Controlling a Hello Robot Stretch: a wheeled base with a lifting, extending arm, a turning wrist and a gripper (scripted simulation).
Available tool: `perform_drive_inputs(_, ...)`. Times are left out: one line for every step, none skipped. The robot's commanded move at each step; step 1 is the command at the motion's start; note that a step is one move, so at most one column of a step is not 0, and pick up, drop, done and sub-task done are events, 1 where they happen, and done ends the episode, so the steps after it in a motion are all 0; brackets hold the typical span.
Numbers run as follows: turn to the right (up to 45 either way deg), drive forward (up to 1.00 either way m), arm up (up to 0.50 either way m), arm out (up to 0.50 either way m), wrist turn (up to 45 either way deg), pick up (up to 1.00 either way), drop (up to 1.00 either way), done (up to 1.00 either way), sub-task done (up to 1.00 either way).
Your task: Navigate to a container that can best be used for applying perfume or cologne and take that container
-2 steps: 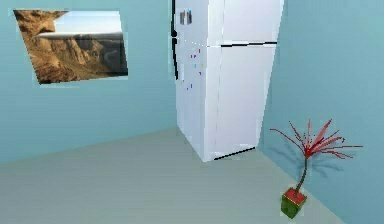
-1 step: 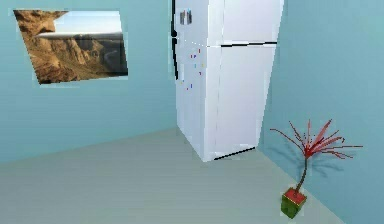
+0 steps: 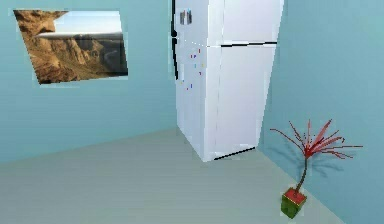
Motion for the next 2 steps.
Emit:
perform_drive_inputs(0.0, 0.0, 0.0, 0.0, 45.0, 0.0, 0.0, 0.0, 0.0)
perform_drive_inputs(0.0, 0.0, 0.0, 0.0, 45.0, 0.0, 0.0, 0.0, 0.0)
